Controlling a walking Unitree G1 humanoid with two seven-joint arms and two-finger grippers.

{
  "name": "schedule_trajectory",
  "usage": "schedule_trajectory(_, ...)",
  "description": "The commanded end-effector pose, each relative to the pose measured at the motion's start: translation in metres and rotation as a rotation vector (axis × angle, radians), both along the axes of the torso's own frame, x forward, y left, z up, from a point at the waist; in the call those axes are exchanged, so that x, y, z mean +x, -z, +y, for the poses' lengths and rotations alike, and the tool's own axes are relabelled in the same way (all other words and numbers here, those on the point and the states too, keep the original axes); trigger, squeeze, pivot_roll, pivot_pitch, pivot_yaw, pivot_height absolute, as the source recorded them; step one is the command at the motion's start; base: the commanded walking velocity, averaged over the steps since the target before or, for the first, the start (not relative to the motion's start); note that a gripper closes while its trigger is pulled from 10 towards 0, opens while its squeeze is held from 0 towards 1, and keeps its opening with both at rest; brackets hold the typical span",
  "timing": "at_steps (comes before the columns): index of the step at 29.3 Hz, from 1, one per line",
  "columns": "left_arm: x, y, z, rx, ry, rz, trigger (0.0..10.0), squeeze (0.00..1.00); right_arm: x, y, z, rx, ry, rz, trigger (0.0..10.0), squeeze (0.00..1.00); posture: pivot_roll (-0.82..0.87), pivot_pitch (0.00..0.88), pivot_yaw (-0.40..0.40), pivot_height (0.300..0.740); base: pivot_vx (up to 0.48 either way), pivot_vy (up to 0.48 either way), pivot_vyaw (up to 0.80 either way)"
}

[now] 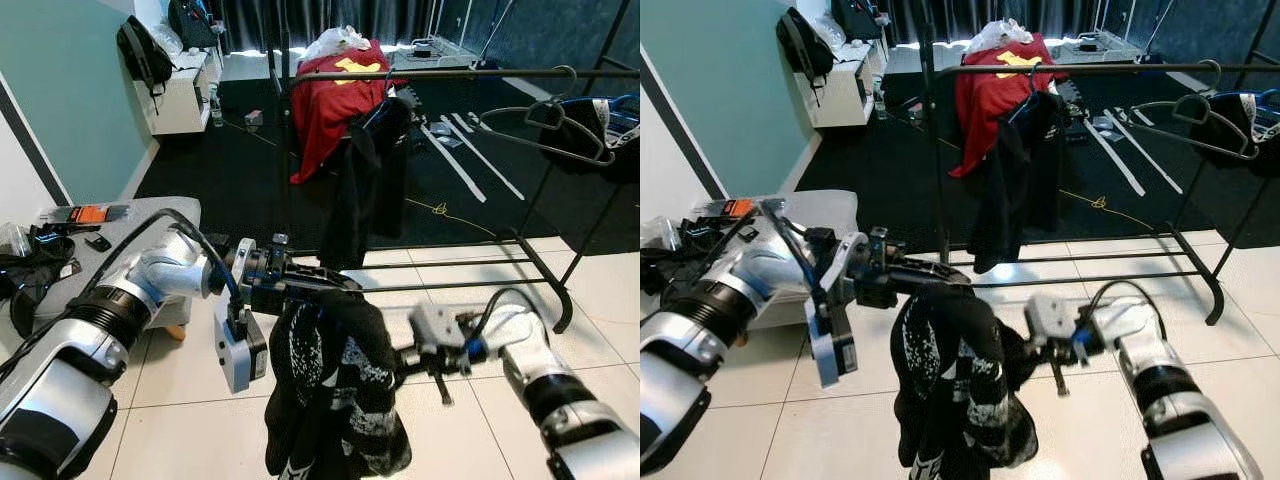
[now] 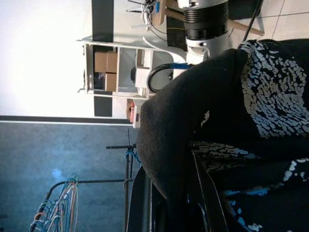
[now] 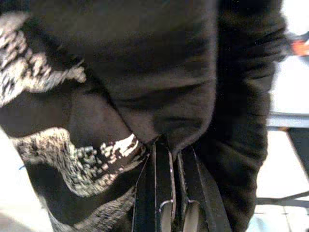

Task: Hang hanger

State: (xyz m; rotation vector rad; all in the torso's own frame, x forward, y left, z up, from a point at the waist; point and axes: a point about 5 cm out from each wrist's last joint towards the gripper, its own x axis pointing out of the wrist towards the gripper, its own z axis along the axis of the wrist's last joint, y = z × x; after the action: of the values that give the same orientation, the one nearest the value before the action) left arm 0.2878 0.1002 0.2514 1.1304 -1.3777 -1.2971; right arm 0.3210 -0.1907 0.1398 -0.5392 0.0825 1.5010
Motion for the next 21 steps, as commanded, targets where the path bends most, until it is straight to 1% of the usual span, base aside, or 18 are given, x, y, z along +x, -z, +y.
schedule_trajectory(1,0.002,-0.004,0.005,-0.008,-0.023,-0.013,0.0,0.00,0.004,-0.003,-0.001,0.031,0.040,-0.005,0.0,0.00,0.00,0.035,0.012,0.740,0.000,0.000,0.00)
schedule_trajectory(2,0.004,-0.003,0.007,-0.004,-0.042,-0.003,0.0,0.00,0.010,-0.013,-0.007,0.087,0.125,-0.037,0.0,0.00,-0.01,0.032,0.012,0.740,0.000,0.000,0.00)
schedule_trajectory(3,0.005,-0.001,0.009,-0.002,-0.053,0.003,0.0,0.00,0.014,-0.020,-0.013,0.126,0.183,-0.057,0.0,0.00,-0.01,0.029,0.012,0.740,0.000,0.000,0.00)
schedule_trajectory(4,0.005,-0.001,0.009,-0.002,-0.053,0.003,0.0,0.00,0.014,-0.020,-0.013,0.126,0.183,-0.057,0.0,0.00,-0.01,0.029,0.012,0.740,0.000,0.000,0.00)
schedule_trajectory(5,0.006,0.001,0.012,0.000,-0.070,0.012,0.0,0.00,0.016,-0.026,-0.020,0.172,0.236,-0.072,0.0,0.00,-0.02,0.025,0.015,0.740,0.000,0.000,0.00)
schedule_trajectory(6,0.006,0.001,0.012,0.000,-0.070,0.012,0.0,0.00,0.016,-0.026,-0.020,0.172,0.236,-0.072,0.0,0.00,-0.02,0.025,0.015,0.740,0.000,0.000,0.00)
schedule_trajectory(7,0.007,0.002,0.014,0.001,-0.080,0.018,0.0,0.00,0.017,-0.030,-0.024,0.200,0.265,-0.079,0.0,0.00,-0.02,0.024,0.017,0.740,0.000,0.000,0.00)
schedule_trajectory(10,0.008,0.005,0.017,0.005,-0.101,0.028,0.0,0.00,0.016,-0.032,-0.029,0.221,0.285,-0.083,0.0,0.00,-0.02,0.026,0.023,0.740,0.000,0.000,0.00)
schedule_trajectory(11,0.011,0.008,0.022,0.019,-0.138,0.046,0.0,0.00,0.014,-0.034,-0.034,0.236,0.304,-0.091,0.0,0.00,-0.03,0.021,0.033,0.740,0.000,0.000,0.00)
schedule_trajectory(12,0.011,0.008,0.022,0.019,-0.138,0.046,0.0,0.00,0.014,-0.034,-0.034,0.236,0.304,-0.091,0.0,0.00,-0.03,0.021,0.033,0.740,0.000,0.000,0.00)
schedule_trajectory(13,0.014,0.012,0.027,0.033,-0.172,0.069,0.0,0.00,0.012,-0.035,-0.038,0.239,0.315,-0.104,0.0,0.00,-0.03,0.022,0.039,0.740,0.000,0.000,0.00)
schedule_trajectory(15,0.014,0.012,0.027,0.033,-0.172,0.069,0.0,0.00,0.012,-0.035,-0.038,0.239,0.315,-0.104,0.0,0.00,-0.03,0.022,0.039,0.740,0.000,0.000,0.00)
schedule_trajectory(16,0.015,0.018,0.032,0.061,-0.202,0.090,0.0,0.00,0.009,-0.035,-0.042,0.232,0.318,-0.112,0.0,0.00,-0.03,0.024,0.041,0.740,0.000,0.000,0.00)
schedule_trajectory(19,0.015,0.018,0.032,0.061,-0.202,0.090,0.0,0.00,0.009,-0.035,-0.042,0.232,0.318,-0.112,0.0,0.00,-0.03,0.024,0.041,0.740,0.000,0.000,0.00)
schedule_trajectory(20,0.017,0.026,0.036,0.100,-0.237,0.122,0.0,0.00,0.006,-0.034,-0.044,0.215,0.309,-0.111,0.0,0.00,-0.03,0.029,0.043,0.740,0.000,0.000,0.00)
schedule_trajectory(21,0.019,0.036,0.043,0.150,-0.285,0.165,0.0,0.00,-0.001,-0.024,-0.048,0.091,0.257,-0.090,0.0,0.00,-0.04,0.032,0.048,0.740,0.000,0.000,0.00)
